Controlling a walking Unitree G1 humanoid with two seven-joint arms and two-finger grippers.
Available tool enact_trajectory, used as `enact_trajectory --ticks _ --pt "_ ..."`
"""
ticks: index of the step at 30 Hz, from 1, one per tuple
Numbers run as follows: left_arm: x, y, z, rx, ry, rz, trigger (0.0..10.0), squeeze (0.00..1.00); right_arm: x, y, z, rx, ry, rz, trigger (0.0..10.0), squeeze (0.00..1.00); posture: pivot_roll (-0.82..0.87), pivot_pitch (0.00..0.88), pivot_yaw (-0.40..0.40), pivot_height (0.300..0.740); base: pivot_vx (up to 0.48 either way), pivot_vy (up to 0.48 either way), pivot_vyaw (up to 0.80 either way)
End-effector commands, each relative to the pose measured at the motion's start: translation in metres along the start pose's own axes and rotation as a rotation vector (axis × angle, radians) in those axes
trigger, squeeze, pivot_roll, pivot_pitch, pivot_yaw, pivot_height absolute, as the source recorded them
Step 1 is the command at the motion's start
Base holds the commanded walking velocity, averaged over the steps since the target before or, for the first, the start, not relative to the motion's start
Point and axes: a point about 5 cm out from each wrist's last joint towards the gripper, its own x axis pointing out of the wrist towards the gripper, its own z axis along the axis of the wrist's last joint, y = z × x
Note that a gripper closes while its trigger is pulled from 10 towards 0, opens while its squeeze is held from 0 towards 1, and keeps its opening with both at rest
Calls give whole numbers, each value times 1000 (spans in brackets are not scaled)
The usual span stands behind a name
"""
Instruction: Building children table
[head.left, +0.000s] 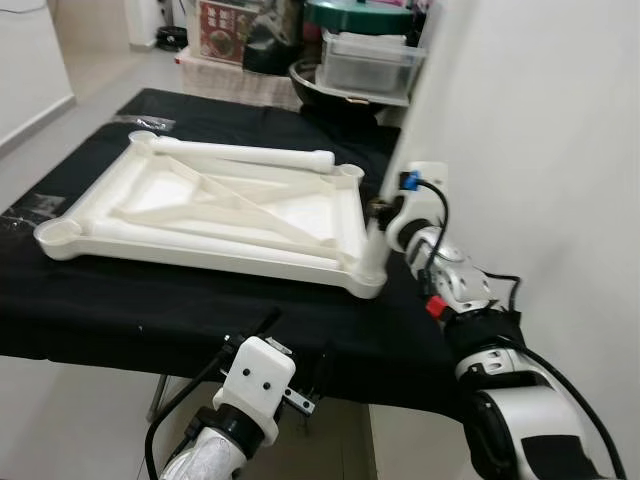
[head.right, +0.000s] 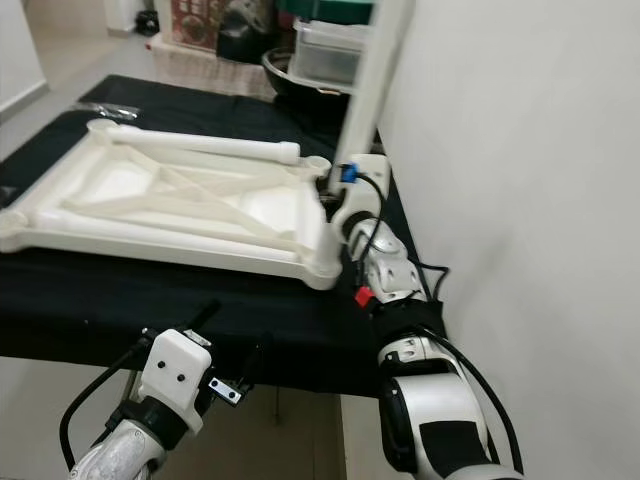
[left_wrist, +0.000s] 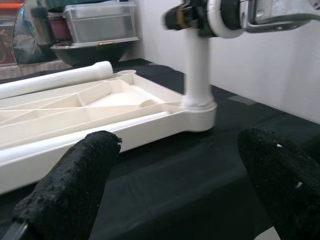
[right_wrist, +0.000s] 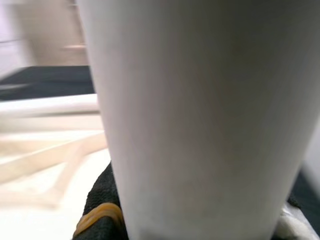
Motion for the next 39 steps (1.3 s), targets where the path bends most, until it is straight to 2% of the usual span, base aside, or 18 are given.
enact_trajectory --ticks 1,5,10,11,13,14,15,17,18,21,23,30,31,32,36,37,38,39 --pt "1 -1 -1 -7 1 -6 10000 0 -5 -23 -25 25 124 -172 0 0 100 68 -160 740 0 0 0" --pt "1 -1 -1 -4 2 -6 10000 0 -11 -23 -29 39 104 -353 0 0 104 74 -161 740 0 0 0" --pt "1 0 -1 -2 1 -5 10000 0 -12 -11 -33 80 124 -387 0 0 103 78 -160 740 0 0 0" --pt "2 0 -1 -2 1 -5 10000 0 -10 -2 -28 107 89 -353 10000 0 103 79 -160 740 0 0 0" --pt "2 0 -1 -2 1 -5 10000 0 -10 -2 -28 107 89 -353 10000 0 103 79 -160 740 0 0 0" --pt "2 0 0 -2 1 -5 10000 0 -8 7 -20 130 44 -305 10000 1000 103 79 -160 740 0 0 0" --pt "2 0 -1 -2 1 -6 10000 0 -6 13 -11 142 -21 -247 10000 1000 100 81 -159 740 0 0 0" --pt "2 0 -1 -2 1 -6 10000 0 -6 13 -11 142 -21 -247 10000 1000 100 81 -159 740 0 0 0" --pt "2 0 -1 -2 1 -6 10000 0 -5 15 -3 149 -68 -207 10000 0 99 82 -157 740 0 0 0" --pt "3 0 -1 -2 2 -6 10000 0 -3 17 5 157 -116 -115 10000 0 100 82 -157 740 0 0 0" --pt "3 1 0 -2 1 -7 10000 0 -1 16 12 145 -160 174 10000 0 101 84 -160 740 0 0 0" --pt "3 1 0 -1 0 -6 10000 0 -6 9 8 96 -109 469 10000 0 104 87 -162 740 0 0 0" --pt "3 1 0 1 0 -9 10000 0 -11 9 6 85 -67 596 10000 0 108 88 -164 740 0 0 0" --pt "3 1 0 1 0 -9 10000 0 -11 9 6 85 -67 596 10000 0 108 88 -164 740 0 0 0" --pt "3 1 0 -2 -1 -8 10000 0 -39 25 -5 4 66 1066 10000 0 110 90 -162 740 0 0 0" --pt "3 1 0 -2 -1 -8 10000 0 -39 25 -5 4 66 1066 10000 0 110 90 -162 740 0 0 0" --pt "3 1 0 1 0 -10 10000 0 -50 33 -9 -35 98 1216 10000 0 109 91 -160 740 0 0 0" --pt "3 1 0 1 0 -10 10000 0 -50 33 -9 -35 98 1216 10000 0 109 91 -160 740 0 0 0"
